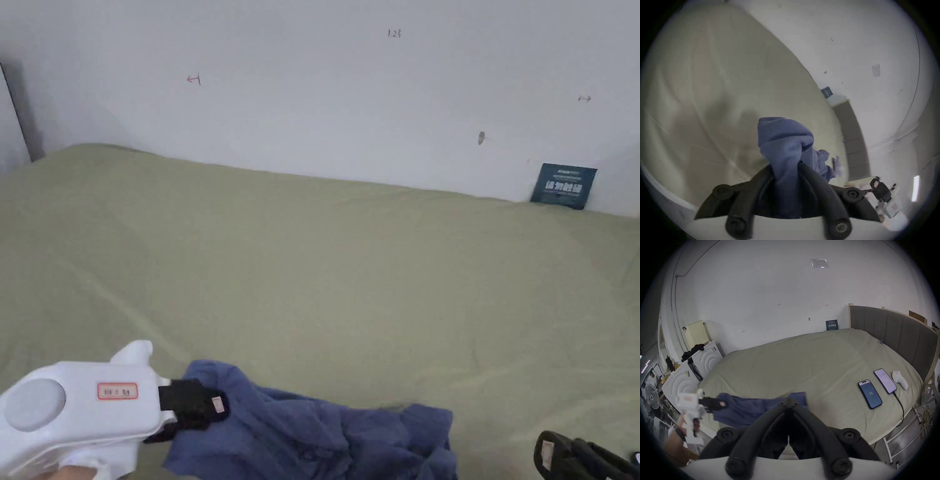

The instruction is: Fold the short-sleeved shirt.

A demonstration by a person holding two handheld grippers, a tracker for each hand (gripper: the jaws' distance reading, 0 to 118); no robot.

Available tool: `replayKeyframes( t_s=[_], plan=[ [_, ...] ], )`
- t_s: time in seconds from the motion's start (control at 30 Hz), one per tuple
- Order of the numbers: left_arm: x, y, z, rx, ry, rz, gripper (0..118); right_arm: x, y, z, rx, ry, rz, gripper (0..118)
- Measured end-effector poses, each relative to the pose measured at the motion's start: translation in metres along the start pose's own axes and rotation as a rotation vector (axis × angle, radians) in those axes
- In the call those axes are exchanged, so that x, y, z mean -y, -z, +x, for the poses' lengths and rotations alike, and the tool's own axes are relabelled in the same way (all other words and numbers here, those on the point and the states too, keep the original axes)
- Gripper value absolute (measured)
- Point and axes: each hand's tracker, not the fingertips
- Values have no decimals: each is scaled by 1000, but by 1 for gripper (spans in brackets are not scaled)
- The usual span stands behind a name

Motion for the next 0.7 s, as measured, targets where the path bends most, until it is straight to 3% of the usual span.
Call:
replayKeyframes(
  t_s=[0.17,0.23,0.63,0.7],
  plan=[
    [-28,-48,18,-372,236,55,8,1,5,-10,-41,-6,-8,2],
    [-18,-50,34,-443,250,47,8,2,7,-13,-50,-10,-10,2],
    [16,87,124,-202,308,-173,8,8,2,-5,-13,-23,-46,2],
    [22,106,132,-188,290,-203,16,9,-1,1,-4,-21,-44,2]
  ],
)
